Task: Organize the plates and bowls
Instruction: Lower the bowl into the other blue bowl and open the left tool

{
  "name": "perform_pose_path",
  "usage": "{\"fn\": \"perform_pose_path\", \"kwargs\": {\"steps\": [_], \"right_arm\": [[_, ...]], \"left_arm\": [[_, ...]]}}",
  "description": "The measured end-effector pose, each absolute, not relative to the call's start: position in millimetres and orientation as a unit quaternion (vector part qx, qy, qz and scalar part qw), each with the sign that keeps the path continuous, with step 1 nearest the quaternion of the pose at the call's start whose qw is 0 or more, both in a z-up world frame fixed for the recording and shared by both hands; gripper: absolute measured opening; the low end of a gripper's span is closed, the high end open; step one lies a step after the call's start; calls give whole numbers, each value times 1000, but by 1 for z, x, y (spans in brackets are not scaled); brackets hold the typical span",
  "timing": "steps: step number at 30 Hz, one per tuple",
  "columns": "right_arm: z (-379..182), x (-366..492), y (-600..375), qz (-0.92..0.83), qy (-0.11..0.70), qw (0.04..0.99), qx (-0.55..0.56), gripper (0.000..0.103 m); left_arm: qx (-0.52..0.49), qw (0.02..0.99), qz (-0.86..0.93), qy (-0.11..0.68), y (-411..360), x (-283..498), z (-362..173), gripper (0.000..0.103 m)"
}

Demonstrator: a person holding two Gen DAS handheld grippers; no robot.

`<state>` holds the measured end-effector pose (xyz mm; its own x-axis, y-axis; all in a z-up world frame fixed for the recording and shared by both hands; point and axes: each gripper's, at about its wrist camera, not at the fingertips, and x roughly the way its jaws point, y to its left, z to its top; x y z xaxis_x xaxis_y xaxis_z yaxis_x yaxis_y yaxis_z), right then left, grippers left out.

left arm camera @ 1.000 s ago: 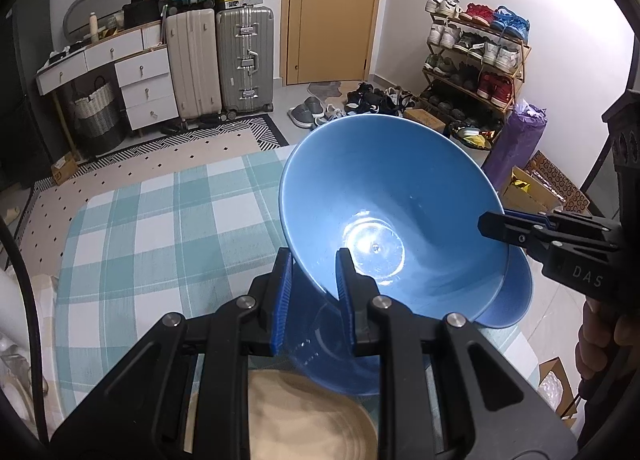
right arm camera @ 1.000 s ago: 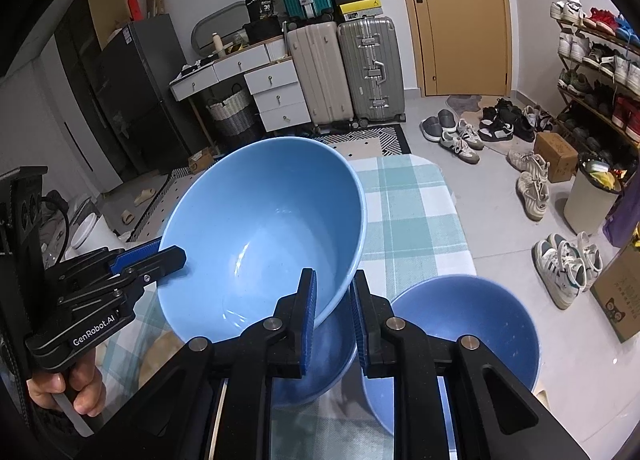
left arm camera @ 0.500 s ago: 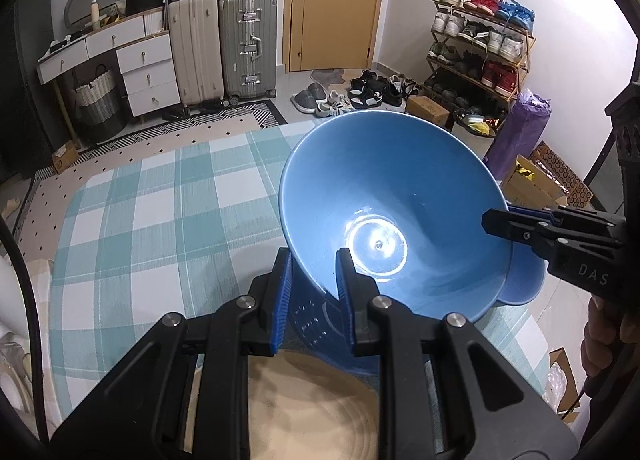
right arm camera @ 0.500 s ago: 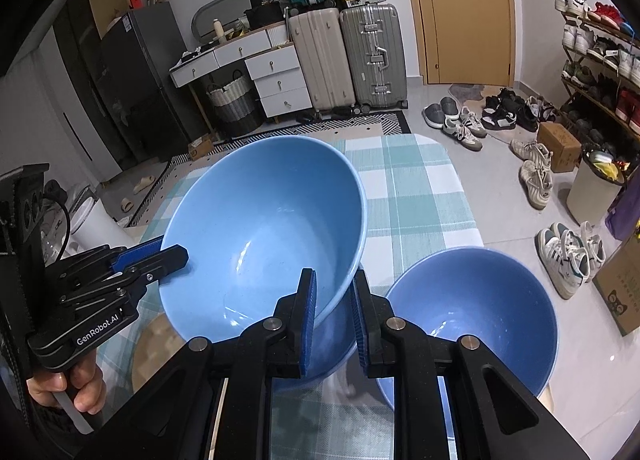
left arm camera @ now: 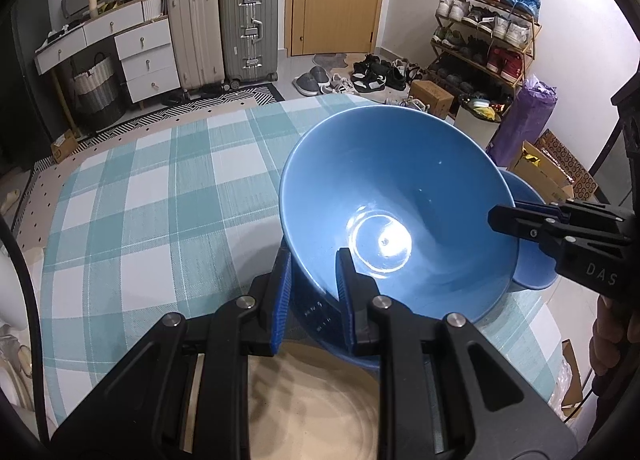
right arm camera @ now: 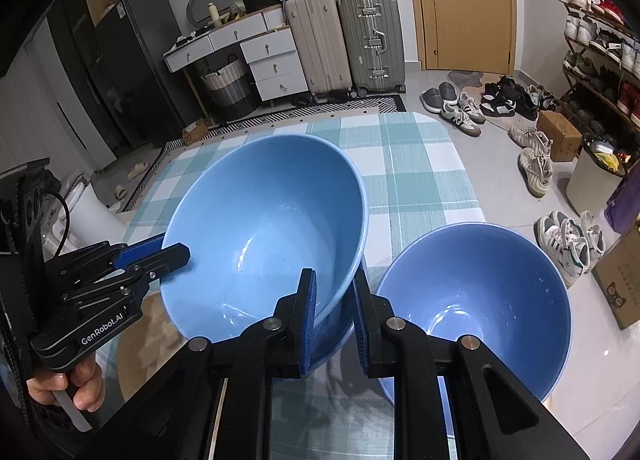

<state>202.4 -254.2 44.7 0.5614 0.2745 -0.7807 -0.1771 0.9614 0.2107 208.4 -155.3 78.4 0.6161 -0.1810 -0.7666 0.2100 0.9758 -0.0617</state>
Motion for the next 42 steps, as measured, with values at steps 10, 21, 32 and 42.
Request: {"fn": "perform_pose_path", "kwargs": {"steps": [10, 21, 32, 42], "right_arm": [[28, 207, -250, 127, 464, 875, 54, 18], [13, 208, -242, 117, 476, 871, 27, 18], [5, 205, -241, 117, 483, 868, 17, 18], [6, 202, -243, 117, 482, 868, 15, 19]], "left_arm": [[25, 893, -104, 437, -153, 218, 54, 19], [48, 888, -97, 446, -155, 226, 33, 19], [59, 884, -98, 453, -157, 225, 22, 19], [54, 881, -103, 459, -153, 221, 20, 20]]}}
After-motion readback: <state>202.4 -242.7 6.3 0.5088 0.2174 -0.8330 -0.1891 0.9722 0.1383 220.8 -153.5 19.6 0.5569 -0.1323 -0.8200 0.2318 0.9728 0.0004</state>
